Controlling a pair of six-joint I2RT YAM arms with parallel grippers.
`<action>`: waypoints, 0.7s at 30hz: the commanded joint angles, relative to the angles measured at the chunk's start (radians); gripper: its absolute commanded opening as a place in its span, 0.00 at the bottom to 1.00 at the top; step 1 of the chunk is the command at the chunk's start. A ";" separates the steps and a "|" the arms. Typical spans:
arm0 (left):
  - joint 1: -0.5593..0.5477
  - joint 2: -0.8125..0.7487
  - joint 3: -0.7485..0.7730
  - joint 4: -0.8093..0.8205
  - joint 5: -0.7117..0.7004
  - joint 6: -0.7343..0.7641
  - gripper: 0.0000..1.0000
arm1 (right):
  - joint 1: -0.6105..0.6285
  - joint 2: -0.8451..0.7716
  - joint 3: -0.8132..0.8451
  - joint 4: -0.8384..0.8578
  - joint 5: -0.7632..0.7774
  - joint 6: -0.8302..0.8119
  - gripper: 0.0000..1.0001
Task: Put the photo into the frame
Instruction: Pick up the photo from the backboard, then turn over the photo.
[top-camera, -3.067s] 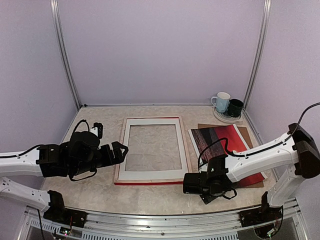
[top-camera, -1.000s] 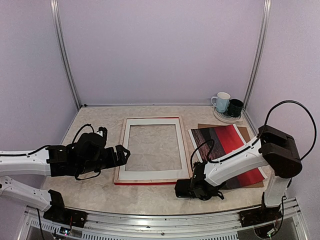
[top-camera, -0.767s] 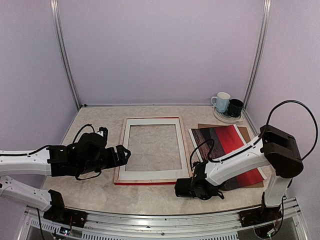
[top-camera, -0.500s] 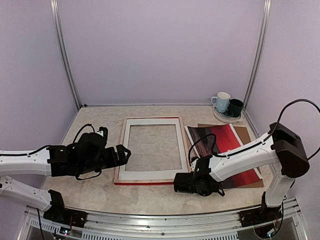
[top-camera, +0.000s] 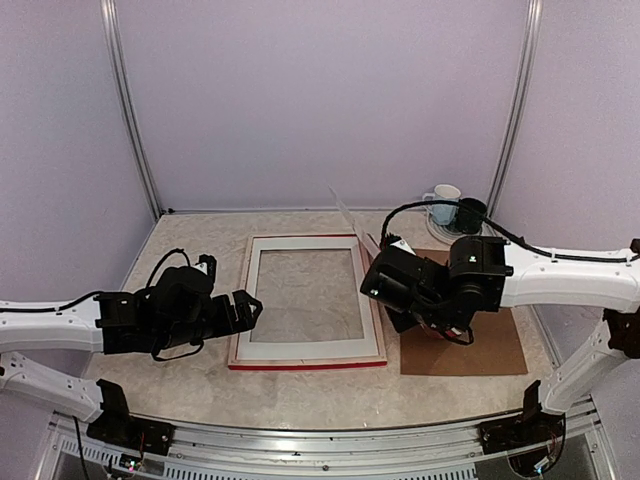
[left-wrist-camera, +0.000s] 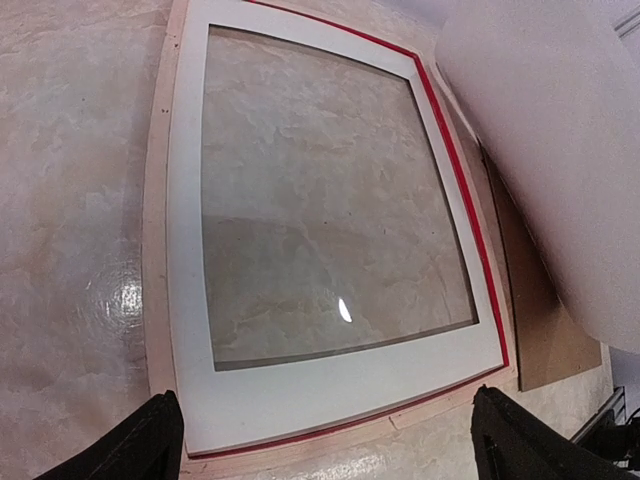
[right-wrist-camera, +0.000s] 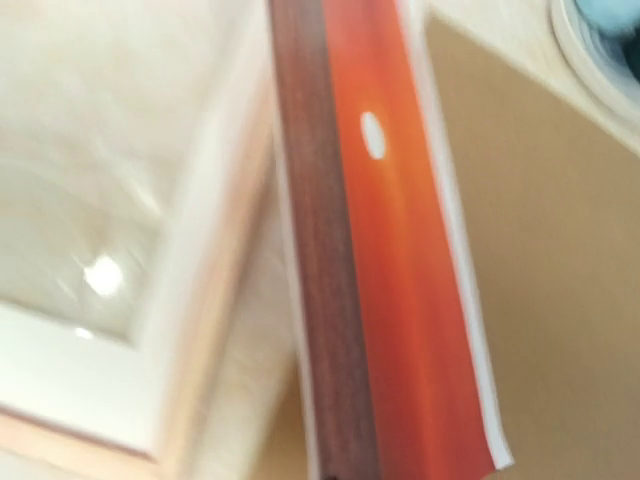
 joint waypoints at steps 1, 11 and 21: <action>0.006 0.000 -0.024 0.024 -0.005 -0.007 0.99 | -0.036 -0.057 0.077 0.186 -0.057 -0.163 0.00; 0.006 -0.102 -0.061 -0.011 -0.064 -0.043 0.99 | -0.088 -0.046 0.268 0.540 -0.211 -0.342 0.00; 0.007 -0.210 -0.105 -0.060 -0.106 -0.084 0.99 | -0.289 -0.220 -0.198 0.941 -0.479 0.066 0.00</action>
